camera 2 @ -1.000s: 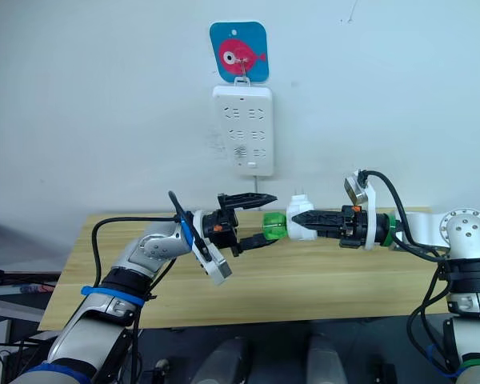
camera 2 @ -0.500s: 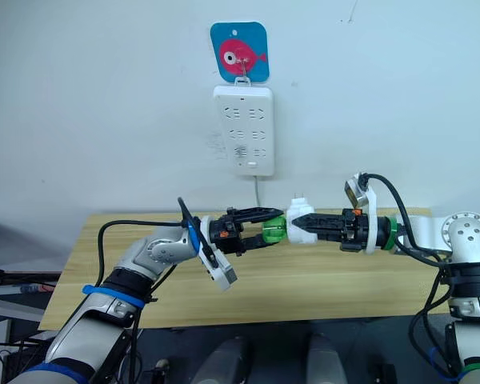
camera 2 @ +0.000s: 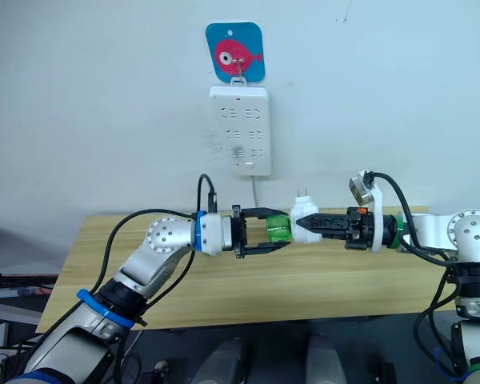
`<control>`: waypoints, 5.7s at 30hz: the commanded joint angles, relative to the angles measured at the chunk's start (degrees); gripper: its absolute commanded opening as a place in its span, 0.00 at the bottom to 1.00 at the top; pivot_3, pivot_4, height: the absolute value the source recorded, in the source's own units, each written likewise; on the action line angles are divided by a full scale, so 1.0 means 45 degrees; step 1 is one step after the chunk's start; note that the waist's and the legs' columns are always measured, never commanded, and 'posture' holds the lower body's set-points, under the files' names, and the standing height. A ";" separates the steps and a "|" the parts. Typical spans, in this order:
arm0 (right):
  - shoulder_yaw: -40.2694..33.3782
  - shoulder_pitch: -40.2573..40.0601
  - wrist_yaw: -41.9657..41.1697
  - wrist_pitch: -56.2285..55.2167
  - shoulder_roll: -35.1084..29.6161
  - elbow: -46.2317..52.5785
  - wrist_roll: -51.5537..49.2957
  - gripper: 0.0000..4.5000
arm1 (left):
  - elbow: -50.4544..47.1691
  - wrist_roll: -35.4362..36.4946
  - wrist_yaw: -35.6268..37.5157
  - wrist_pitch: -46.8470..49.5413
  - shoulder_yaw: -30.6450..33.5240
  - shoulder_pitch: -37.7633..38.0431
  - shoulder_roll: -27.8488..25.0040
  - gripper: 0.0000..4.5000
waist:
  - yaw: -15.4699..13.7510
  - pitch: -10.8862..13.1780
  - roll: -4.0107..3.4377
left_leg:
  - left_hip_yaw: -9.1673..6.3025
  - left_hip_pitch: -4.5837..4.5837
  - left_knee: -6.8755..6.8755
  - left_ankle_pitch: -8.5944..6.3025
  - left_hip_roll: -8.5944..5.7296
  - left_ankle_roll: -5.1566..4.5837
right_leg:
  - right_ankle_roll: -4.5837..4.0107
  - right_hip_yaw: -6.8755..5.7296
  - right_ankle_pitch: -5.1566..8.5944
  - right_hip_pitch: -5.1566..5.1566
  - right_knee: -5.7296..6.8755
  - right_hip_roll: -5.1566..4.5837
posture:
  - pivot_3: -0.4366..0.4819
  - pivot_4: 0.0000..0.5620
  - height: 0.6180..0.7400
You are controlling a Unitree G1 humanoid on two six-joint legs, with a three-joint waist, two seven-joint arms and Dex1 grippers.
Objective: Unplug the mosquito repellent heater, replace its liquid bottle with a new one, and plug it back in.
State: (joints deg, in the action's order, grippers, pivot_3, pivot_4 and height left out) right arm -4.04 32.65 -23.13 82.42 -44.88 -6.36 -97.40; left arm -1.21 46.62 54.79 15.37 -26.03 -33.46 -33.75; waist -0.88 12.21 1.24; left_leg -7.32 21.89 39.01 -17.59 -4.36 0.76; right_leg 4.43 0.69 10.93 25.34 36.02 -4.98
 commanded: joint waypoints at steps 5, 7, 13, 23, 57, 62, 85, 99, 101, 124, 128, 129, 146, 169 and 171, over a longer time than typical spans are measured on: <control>0.0128 -0.0223 -0.1035 0.0547 -0.0190 0.1336 0.0149 0.66 | 0.2430 0.9697 -0.3265 1.1168 0.3400 -0.1254 0.0020 0.51 | 0.0282 0.0000 -0.0001 | -0.0018 -0.0021 0.0001 0.0003 -0.0008 0.0005 | 0.0006 -0.0013 0.0011 -0.0007 0.0013 0.0015 | 0.55 0.35 1.00; 0.0129 -0.0172 -0.1051 0.0509 -0.0192 0.1294 0.0164 0.66 | 0.2514 0.9700 -0.3661 1.1786 0.3697 -0.1186 0.0220 0.51 | 0.0310 0.0001 -0.0001 | -0.0010 -0.0023 0.0001 0.0016 -0.0009 0.0028 | 0.0005 -0.0005 0.0011 -0.0005 0.0013 0.0016 | 0.55 0.35 1.00; 0.0089 -0.0128 -0.0811 0.0354 -0.0330 0.1292 -0.0412 0.66 | 0.2406 1.0011 -0.4603 1.2731 0.4758 -0.0917 0.1047 0.79 | 0.0237 0.0000 -0.0001 | 0.0002 -0.0017 0.0001 0.0037 -0.0006 0.0066 | -0.0003 0.0012 0.0010 0.0002 0.0007 0.0013 | 0.54 0.35 1.00; -0.0369 -0.0372 -0.0696 0.0186 -0.0707 0.0660 -0.0285 0.66 | 0.0257 0.5216 -0.2007 1.0811 0.5041 0.0599 -0.0954 1.00 | 0.0237 0.0000 -0.0002 | 0.0049 -0.0016 -0.0009 0.0037 -0.0001 0.0067 | -0.0010 0.0042 0.0010 0.0023 0.0009 0.0006 | 0.54 0.35 1.00; -0.0469 0.0279 0.0505 0.0216 0.0823 0.0219 -0.0258 0.66 | 0.4115 -1.4996 -0.6310 -1.7808 0.2264 0.0619 0.1307 1.00 | -0.0493 -0.0022 -0.0026 | 0.0222 -0.0005 -0.0001 0.0018 0.0008 -0.0003 | 0.0013 0.0061 -0.0113 0.0033 -0.0086 -0.0040 | 0.58 0.32 1.00; -0.0416 0.0149 0.0639 0.0209 0.0795 0.0373 -0.0459 0.66 | 0.4452 -1.5434 -0.6592 -1.8124 0.2020 0.0397 0.1421 0.96 | -0.0478 -0.0022 -0.0026 | 0.0222 -0.0006 0.0000 0.0019 0.0009 -0.0005 | 0.0013 0.0057 -0.0113 0.0032 -0.0084 -0.0040 | 0.58 0.33 1.00; -0.0224 -0.0469 -0.0517 0.0498 0.0128 0.1281 0.0537 0.66 | -0.1558 0.1439 -0.1156 -0.0221 0.0750 0.0807 -0.0136 0.50 | -0.0187 -0.0018 -0.0025 | 0.0171 -0.0005 0.0013 -0.0008 0.0009 -0.0063 | 0.0017 0.0048 -0.0106 0.0033 -0.0040 -0.0032 | 0.58 0.36 1.00; -0.0207 -0.0595 -0.1069 0.0475 -0.0528 0.1645 0.0528 0.66 | 0.0553 0.9721 -0.2510 1.1248 0.3913 0.1119 -0.0675 0.50 | 0.0206 -0.0017 -0.0023 | 0.0178 -0.0045 0.0009 0.0024 0.0011 -0.0016 | 0.0012 0.0056 -0.0071 0.0021 -0.0015 -0.0013 | 0.56 0.34 1.00; -0.0239 -0.0647 -0.1074 0.0464 -0.0614 0.1678 0.0500 0.66 | 0.0510 0.9537 -0.2522 1.1510 0.4127 0.1275 -0.0621 0.50 | 0.0193 -0.0017 -0.0023 | 0.0184 -0.0045 0.0009 0.0024 0.0010 -0.0015 | 0.0012 0.0061 -0.0071 0.0020 -0.0016 -0.0018 | 0.56 0.34 1.00; -0.0460 -0.0753 0.0333 -0.0443 -0.0354 0.0468 -0.0826 0.66 | -0.0768 0.4615 -0.0715 0.9660 0.6113 0.2791 -0.0653 1.00 | 0.0098 -0.0018 -0.0025 | 0.0217 -0.0040 0.0006 0.0025 0.0011 -0.0012 | 0.0006 0.0074 -0.0073 0.0033 -0.0018 -0.0034 | 0.56 0.33 1.00; -0.0600 -0.0359 0.0631 -0.0604 -0.0182 -0.0184 -0.0664 0.66 | -0.2579 0.0120 -0.0733 0.4241 0.5281 0.2962 0.0102 1.00 | -0.0044 -0.0018 -0.0025 | 0.0227 -0.0037 0.0003 0.0025 0.0008 -0.0012 | 0.0002 0.0078 -0.0074 0.0029 -0.0038 -0.0043 | 0.57 0.33 1.00; -0.0618 -0.0187 0.0701 -0.0645 -0.0079 -0.0433 -0.0610 0.66 | -0.3042 -0.1519 -0.0194 0.2221 0.4621 0.3045 0.0186 1.00 | -0.0113 -0.0018 -0.0025 | 0.0227 -0.0030 0.0005 0.0025 0.0006 -0.0012 | 0.0001 0.0075 -0.0076 0.0028 -0.0046 -0.0048 | 0.57 0.34 1.00; -0.0817 0.0838 0.0878 0.0179 0.0422 -0.1516 -0.0101 0.66 | 0.4128 -1.2831 -0.2820 -1.7198 0.3361 0.0697 0.2014 1.00 | -0.0209 -0.0019 -0.0026 | 0.0240 0.0002 -0.0010 0.0023 0.0018 -0.0022 | 0.0019 0.0060 -0.0163 0.0002 -0.0208 -0.0048 | 0.56 0.35 1.00; -0.0357 0.0237 0.2075 -0.0357 0.0426 -0.0270 -0.2130 0.66 | 0.5517 -1.3735 -0.5445 -1.8098 0.1859 -0.0291 0.1910 0.50 | -0.0128 -0.0019 -0.0026 | 0.0230 0.0002 -0.0006 0.0028 0.0015 -0.0035 | 0.0044 0.0057 -0.0177 0.0003 -0.0200 -0.0043 | 0.54 0.36 1.00; -0.0300 0.0181 0.2020 -0.0293 0.0366 -0.0167 -0.2135 0.66 | 0.5538 -1.2780 -0.4955 -1.7670 0.1513 -0.0260 0.1785 0.50 | -0.0125 -0.0019 -0.0026 | 0.0227 0.0002 -0.0006 0.0028 0.0016 -0.0035 | 0.0044 0.0055 -0.0177 0.0002 -0.0200 -0.0043 | 0.54 0.36 1.00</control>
State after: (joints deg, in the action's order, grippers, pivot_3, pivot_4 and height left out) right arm -5.30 33.14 -13.53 81.60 -42.50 -9.14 -104.78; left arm 24.69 -15.41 31.06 -64.31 -17.65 -34.07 -25.57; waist -1.44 12.13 1.13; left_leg -6.30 21.90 38.98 -17.46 -4.29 0.60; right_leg 4.62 0.94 10.14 25.35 35.12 -5.17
